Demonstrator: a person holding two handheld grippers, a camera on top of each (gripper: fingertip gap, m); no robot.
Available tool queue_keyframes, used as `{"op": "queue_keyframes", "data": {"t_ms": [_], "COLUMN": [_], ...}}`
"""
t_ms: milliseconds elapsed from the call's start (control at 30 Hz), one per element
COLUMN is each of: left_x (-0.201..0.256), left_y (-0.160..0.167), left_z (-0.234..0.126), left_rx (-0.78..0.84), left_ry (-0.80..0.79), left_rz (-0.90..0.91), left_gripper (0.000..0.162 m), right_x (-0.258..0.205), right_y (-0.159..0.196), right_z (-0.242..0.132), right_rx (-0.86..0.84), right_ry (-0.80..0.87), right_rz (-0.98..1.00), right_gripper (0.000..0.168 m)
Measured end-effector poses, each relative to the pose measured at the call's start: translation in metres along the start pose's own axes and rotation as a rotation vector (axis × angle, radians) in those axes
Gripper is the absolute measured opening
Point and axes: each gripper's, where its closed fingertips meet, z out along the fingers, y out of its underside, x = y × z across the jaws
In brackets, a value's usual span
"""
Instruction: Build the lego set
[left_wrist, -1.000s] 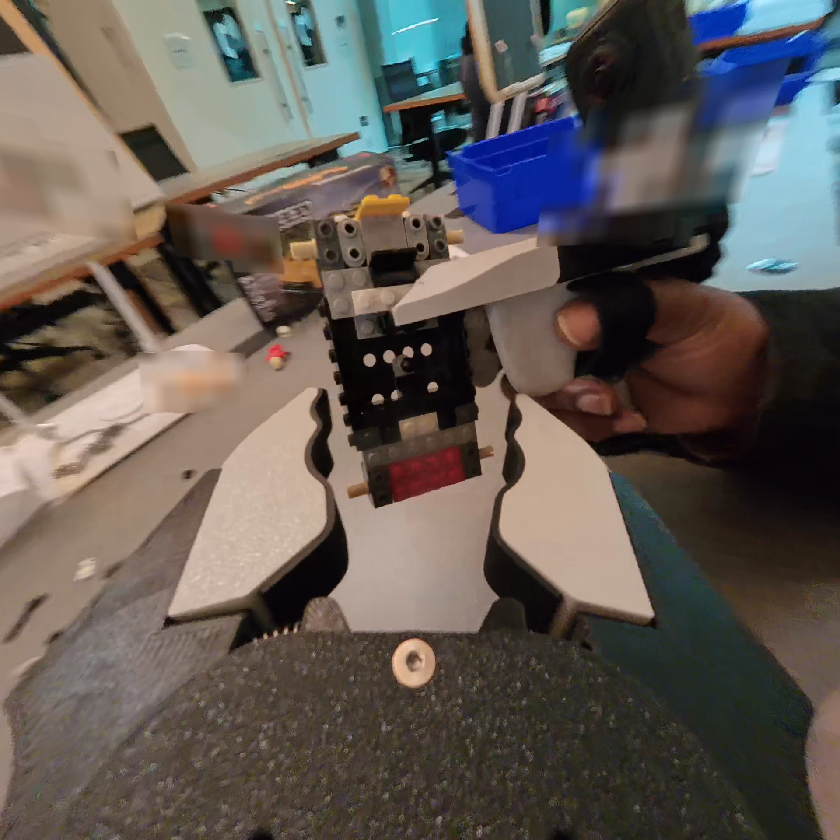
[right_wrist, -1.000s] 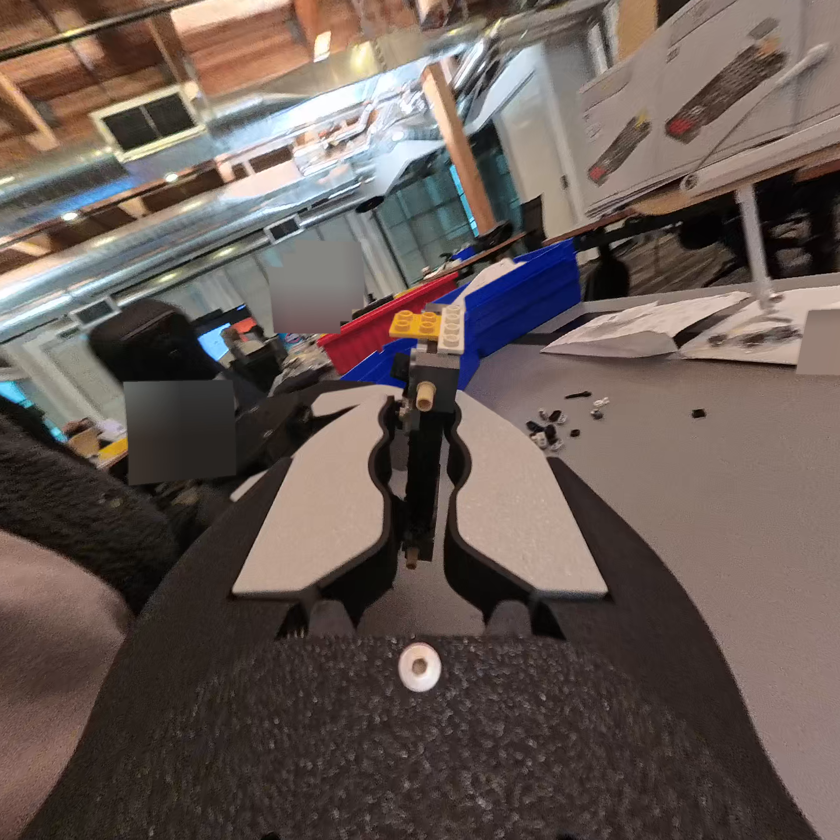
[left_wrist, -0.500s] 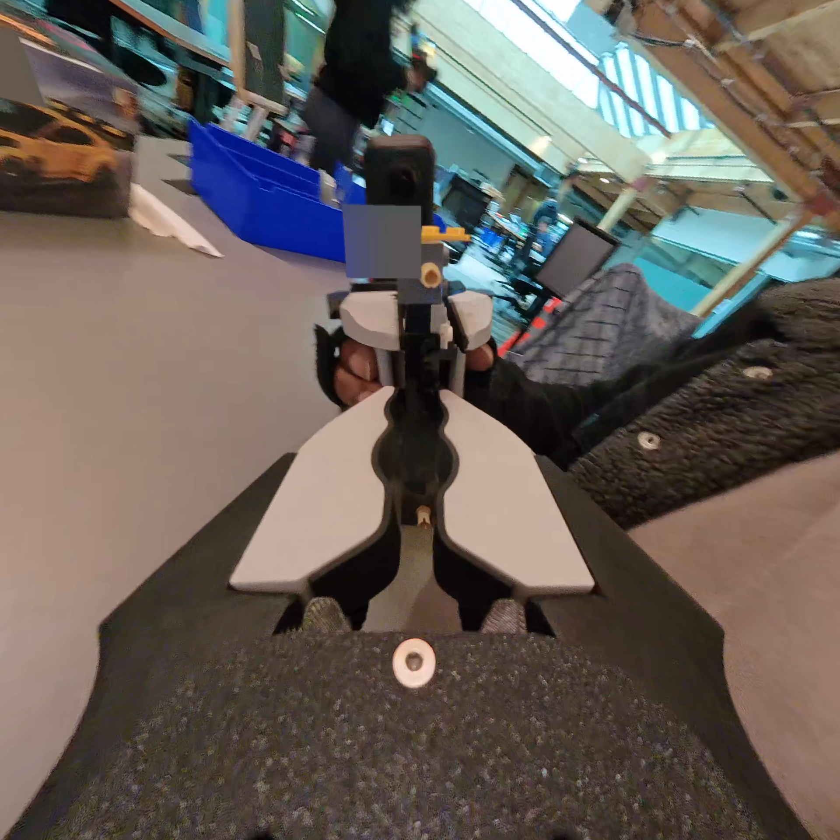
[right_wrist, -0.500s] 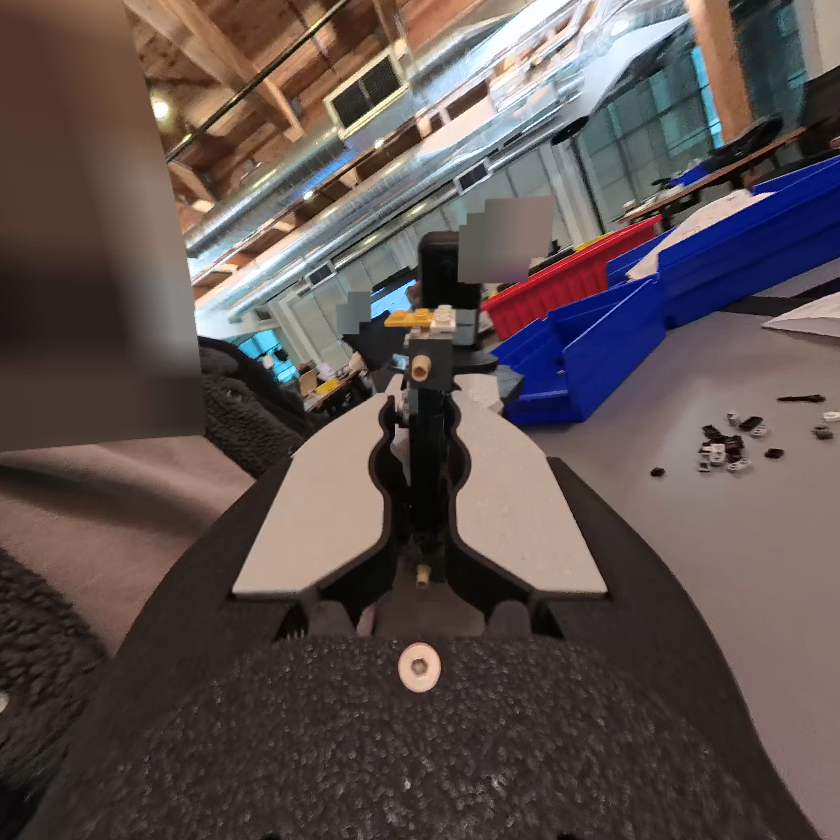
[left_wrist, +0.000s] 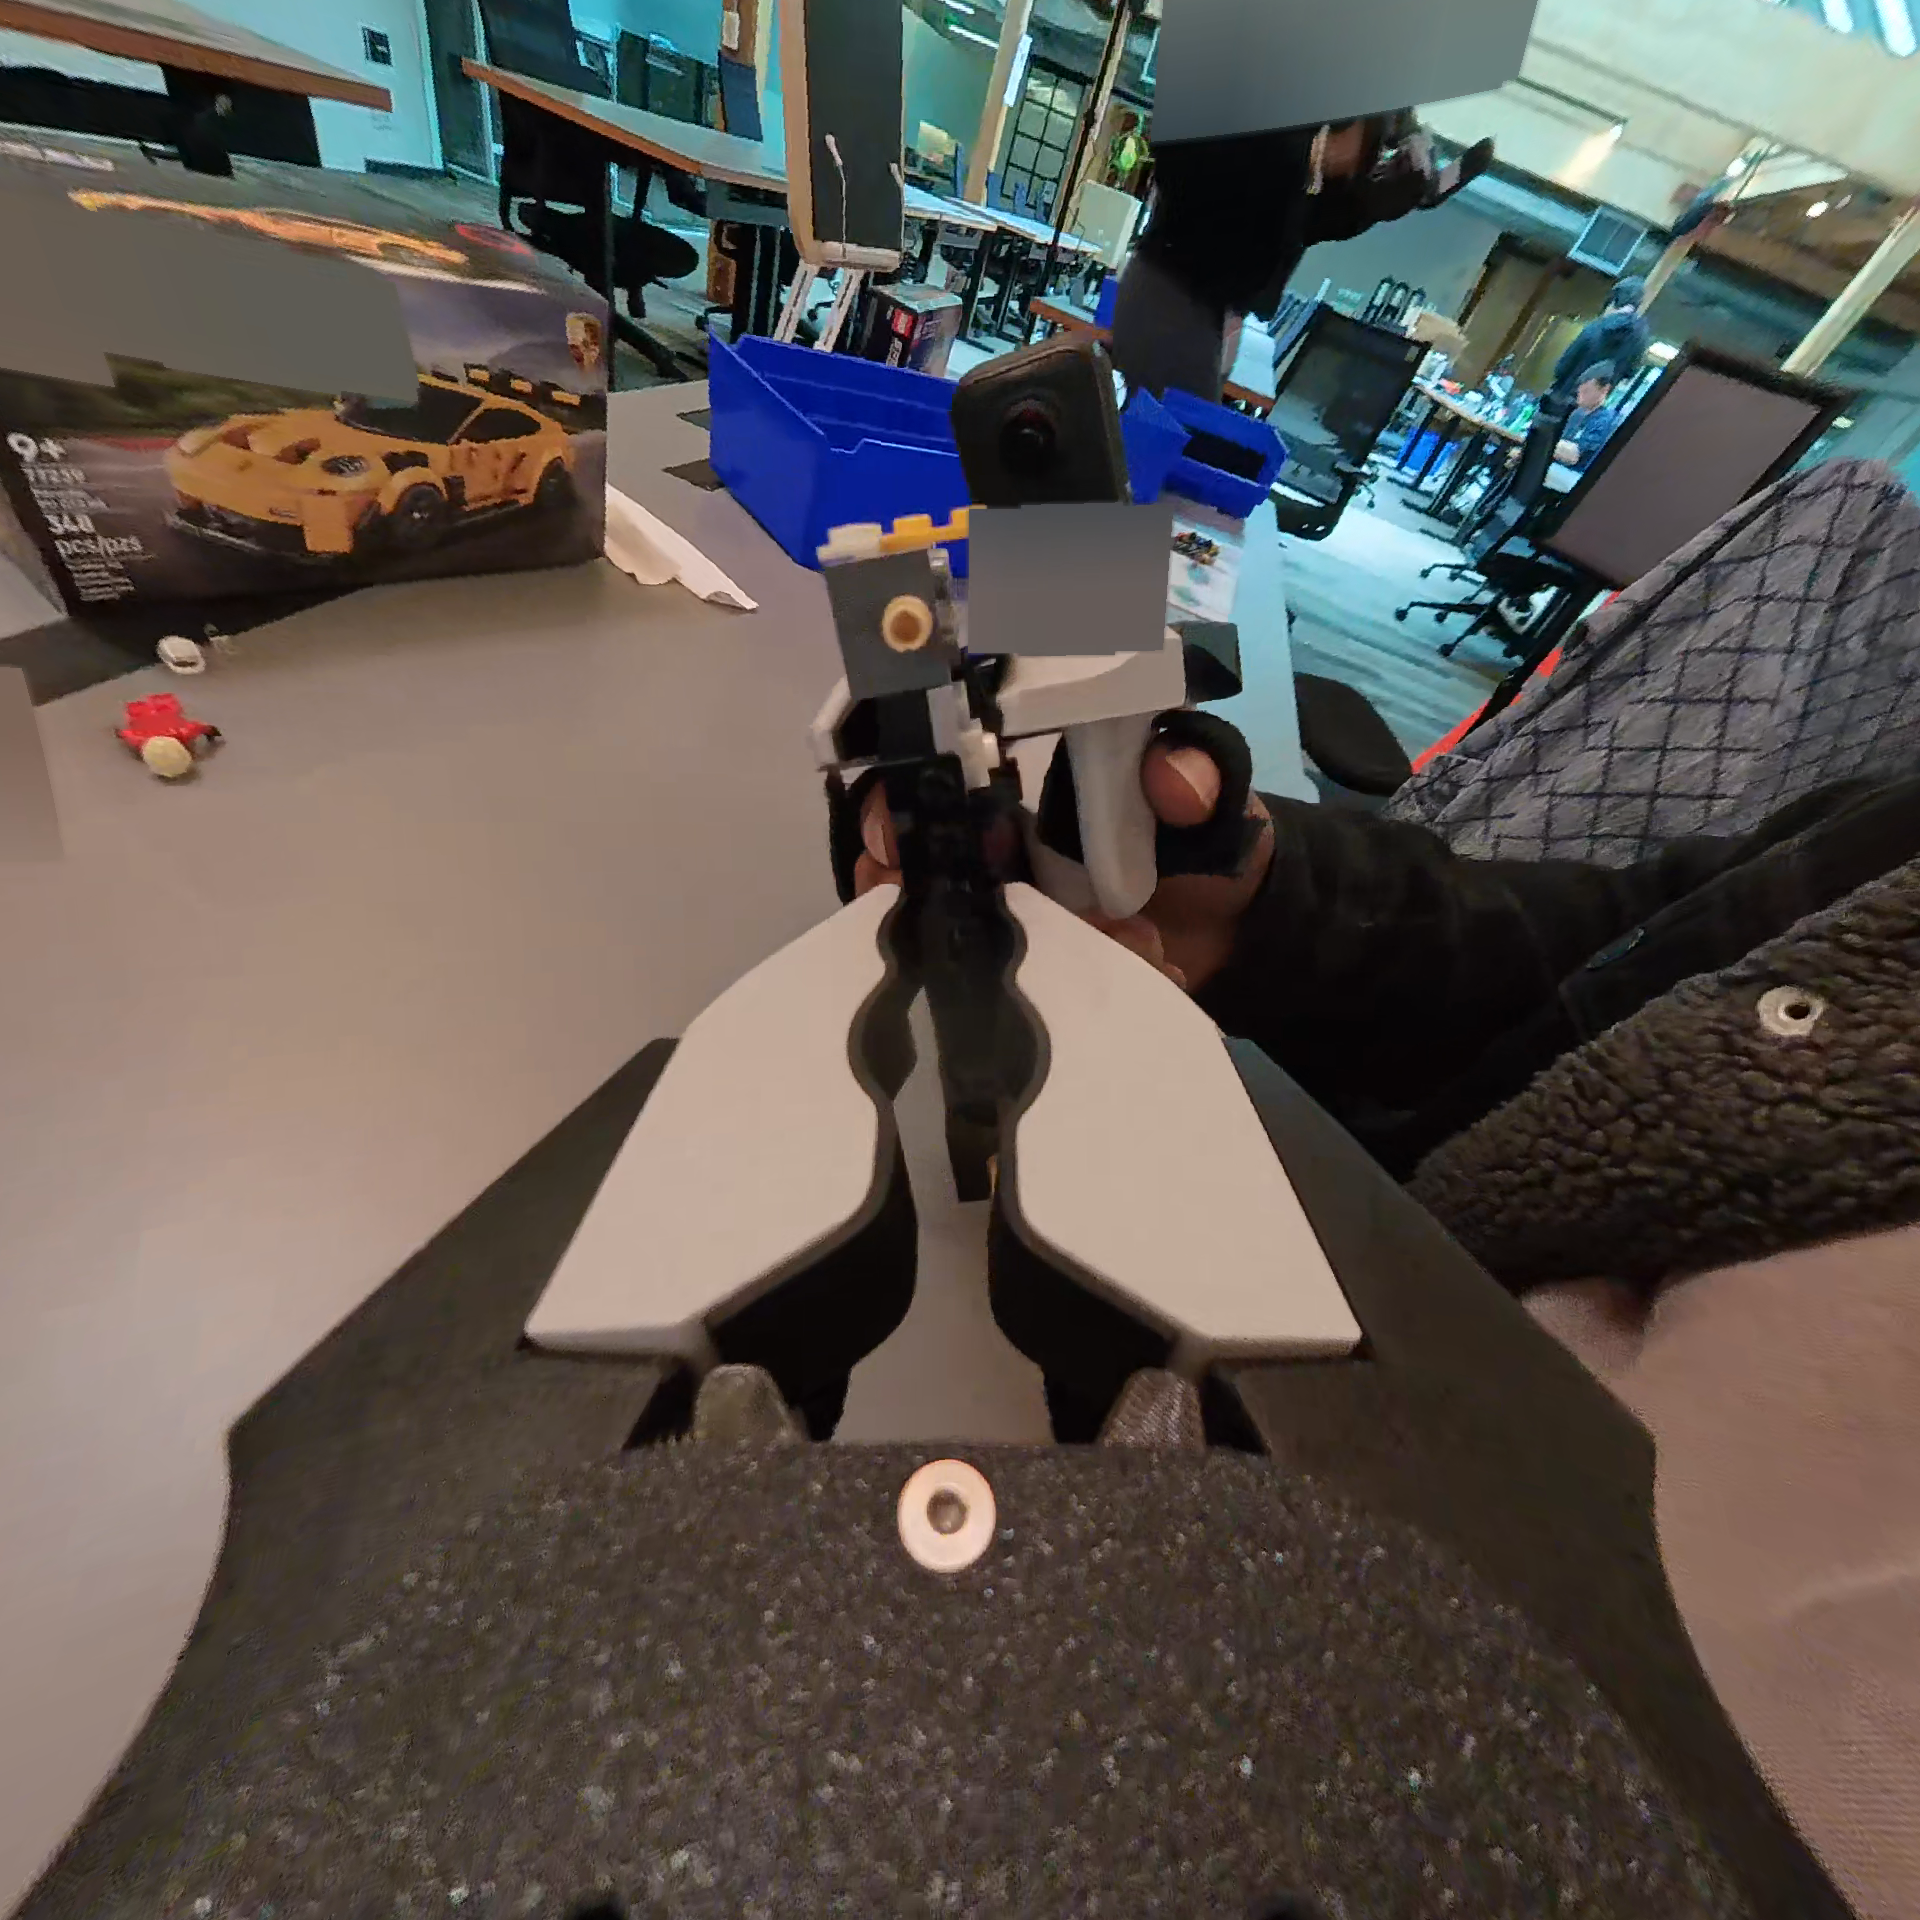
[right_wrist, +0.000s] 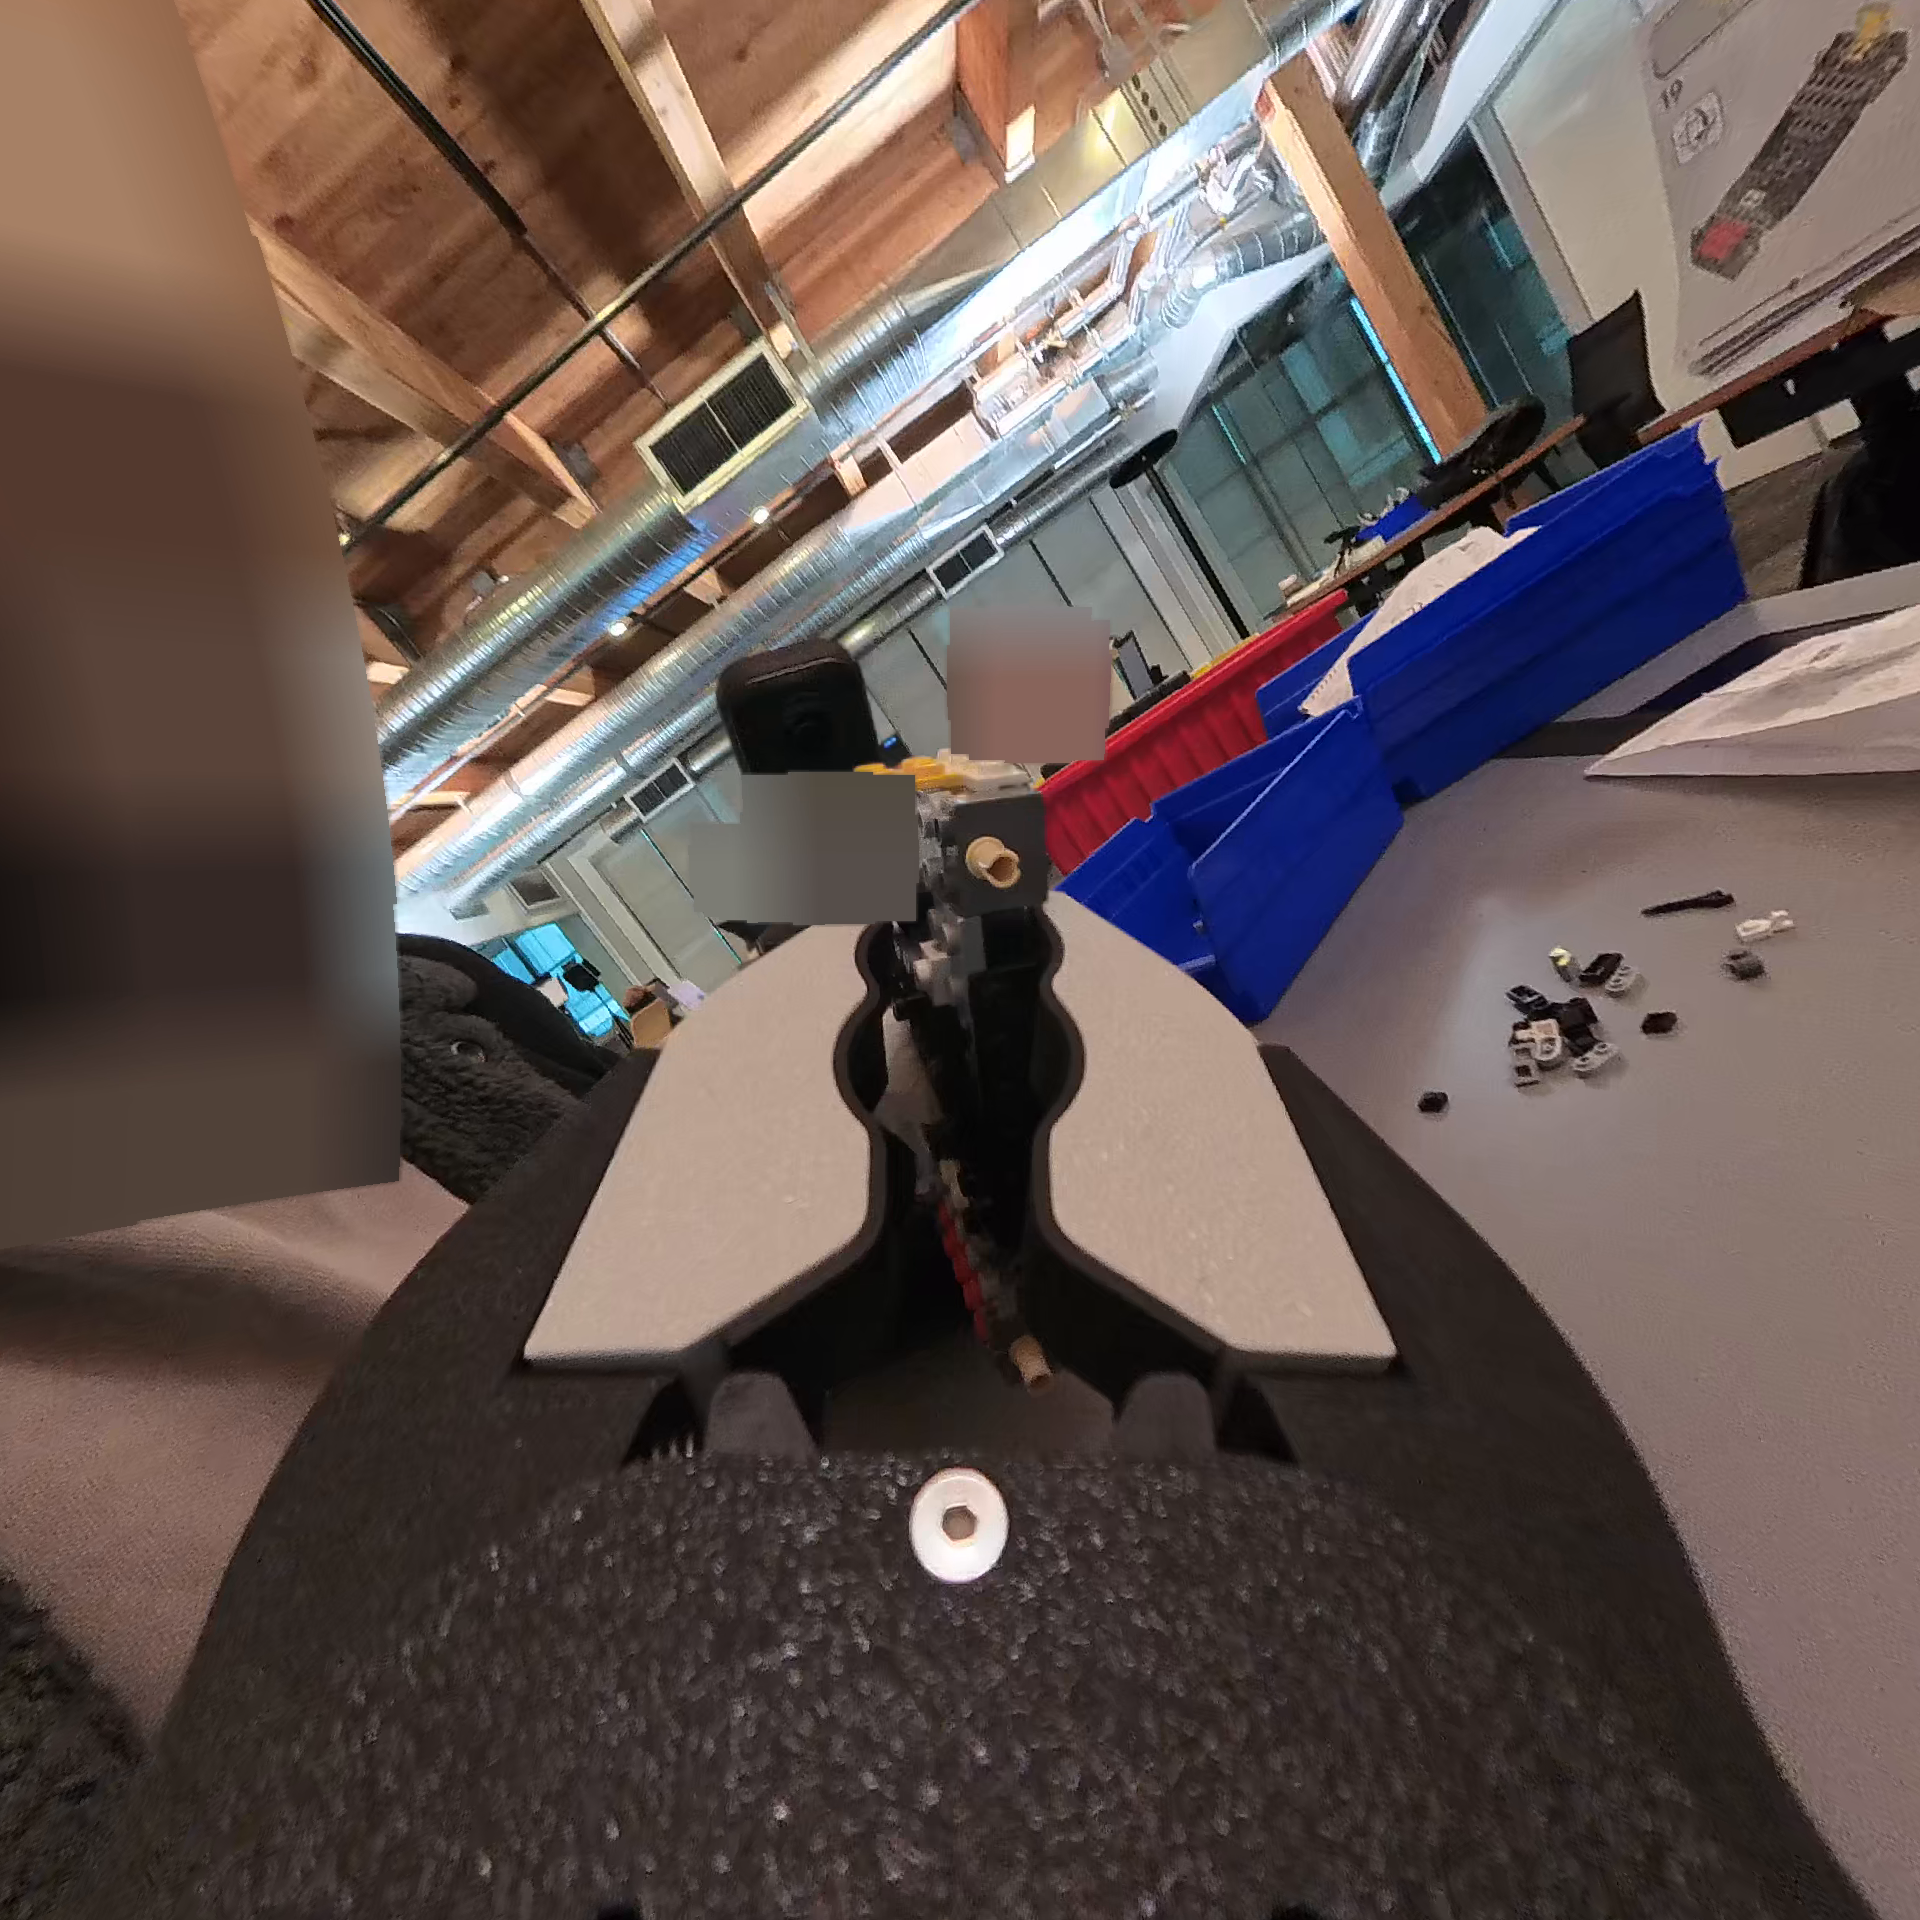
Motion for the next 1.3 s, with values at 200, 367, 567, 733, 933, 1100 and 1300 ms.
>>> {"op": "queue_keyframes", "data": {"t_ms": [200,367,567,733,933,1100,1300], "left_x": [0.000,-0.001,-0.005,-0.001,0.007,0.007,0.009], "left_y": [0.001,0.003,0.001,-0.001,-0.001,0.005,0.007], "left_z": [-0.001,0.000,0.000,0.000,-0.002,0.001,0.002], "left_rx": [-0.019,-0.024,0.008,0.032,0.055,0.036,0.044], "left_ry": [-0.023,-0.025,-0.010,0.020,0.097,0.087,0.082], "left_rz": [0.065,0.068,0.006,-0.012,-0.012,0.008,0.064], "left_gripper": [0.014,0.015,0.011,0.012,0.012,0.013,0.013], "right_x": [0.002,0.004,0.004,0.001,-0.006,-0.003,-0.004], "right_y": [0.001,0.003,0.000,-0.002,0.001,0.009,0.011], "right_z": [0.001,0.000,0.001,0.001,0.001,-0.002,-0.003], "right_rx": [0.025,0.039,0.022,0.038,-0.002,-0.062,-0.083], "right_ry": [0.004,0.022,0.045,0.028,-0.006,0.022,0.021], "right_rz": [0.017,0.011,0.004,-0.005,0.016,0.060,0.075], "right_gripper": [0.022,0.022,0.026,0.024,0.020,0.021,0.022]}}
